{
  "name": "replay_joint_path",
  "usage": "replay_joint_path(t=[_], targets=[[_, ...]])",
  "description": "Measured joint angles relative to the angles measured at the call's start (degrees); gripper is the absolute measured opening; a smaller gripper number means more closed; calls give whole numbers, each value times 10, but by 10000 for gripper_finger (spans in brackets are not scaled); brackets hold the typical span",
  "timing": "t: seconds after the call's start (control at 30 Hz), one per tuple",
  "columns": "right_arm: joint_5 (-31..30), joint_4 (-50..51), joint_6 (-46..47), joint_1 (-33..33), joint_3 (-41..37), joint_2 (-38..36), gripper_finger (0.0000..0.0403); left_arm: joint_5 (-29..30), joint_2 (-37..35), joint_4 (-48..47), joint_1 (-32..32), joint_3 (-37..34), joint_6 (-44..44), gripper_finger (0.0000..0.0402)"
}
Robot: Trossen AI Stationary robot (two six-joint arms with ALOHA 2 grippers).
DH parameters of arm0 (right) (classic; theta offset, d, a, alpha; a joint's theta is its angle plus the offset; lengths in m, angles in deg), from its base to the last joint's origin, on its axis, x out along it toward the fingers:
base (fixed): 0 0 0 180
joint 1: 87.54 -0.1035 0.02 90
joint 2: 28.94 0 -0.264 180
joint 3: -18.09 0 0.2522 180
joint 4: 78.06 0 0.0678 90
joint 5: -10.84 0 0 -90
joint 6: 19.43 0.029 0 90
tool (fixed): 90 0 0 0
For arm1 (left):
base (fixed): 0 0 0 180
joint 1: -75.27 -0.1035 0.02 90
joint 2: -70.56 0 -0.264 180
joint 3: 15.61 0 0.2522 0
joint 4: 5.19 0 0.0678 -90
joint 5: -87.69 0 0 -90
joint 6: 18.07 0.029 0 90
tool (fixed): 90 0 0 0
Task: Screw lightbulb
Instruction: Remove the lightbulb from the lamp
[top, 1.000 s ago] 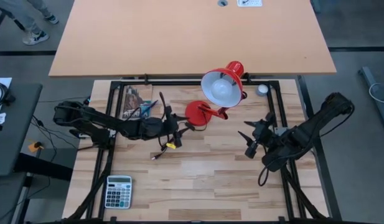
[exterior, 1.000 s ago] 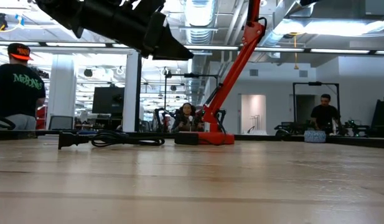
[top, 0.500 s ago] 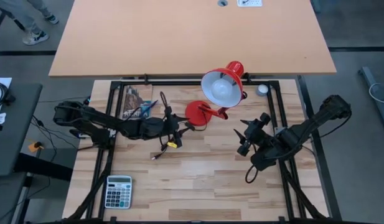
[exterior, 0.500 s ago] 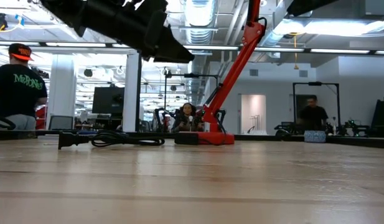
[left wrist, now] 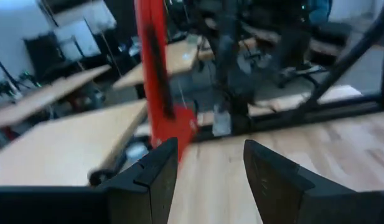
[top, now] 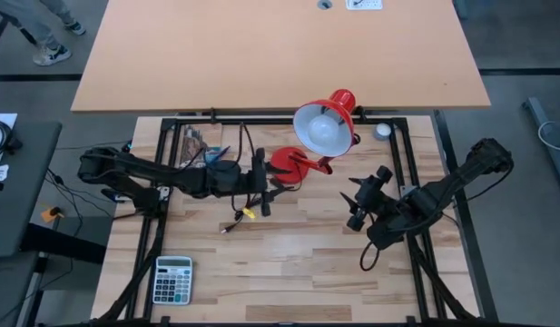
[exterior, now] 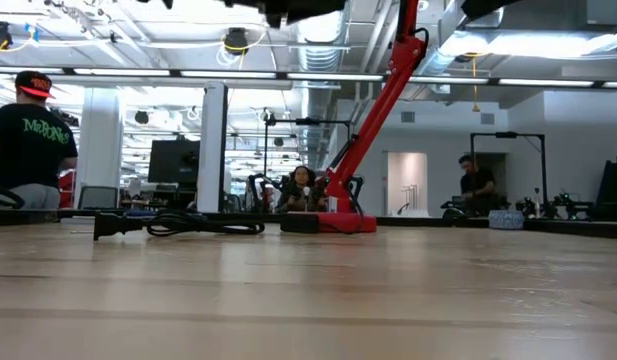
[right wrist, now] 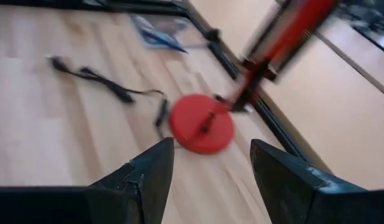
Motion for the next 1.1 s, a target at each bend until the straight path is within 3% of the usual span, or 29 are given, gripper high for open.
replay_joint_path(t=[0.23,0.43,0.67,0.83,1.0,1.1], targets=[[5,-123,-154,-29,5,0,224,-118,0,-8,-77,28,0,175],[5,-128,-165,-39,5,0,224,-238,0,-12,-135,28,-54,175],[5,-128,-164,-26,5,0,224,-245,45,11,-131,35,-48,175],[5,-127,-162,-17,5,1,224,-203,82,7,-140,51,-24,175],[14,-126,-156,-17,4,1,224,-264,105,-32,-168,66,-19,175],[15,-123,-156,-20,4,1,224,-268,105,-61,-173,66,-3,175]])
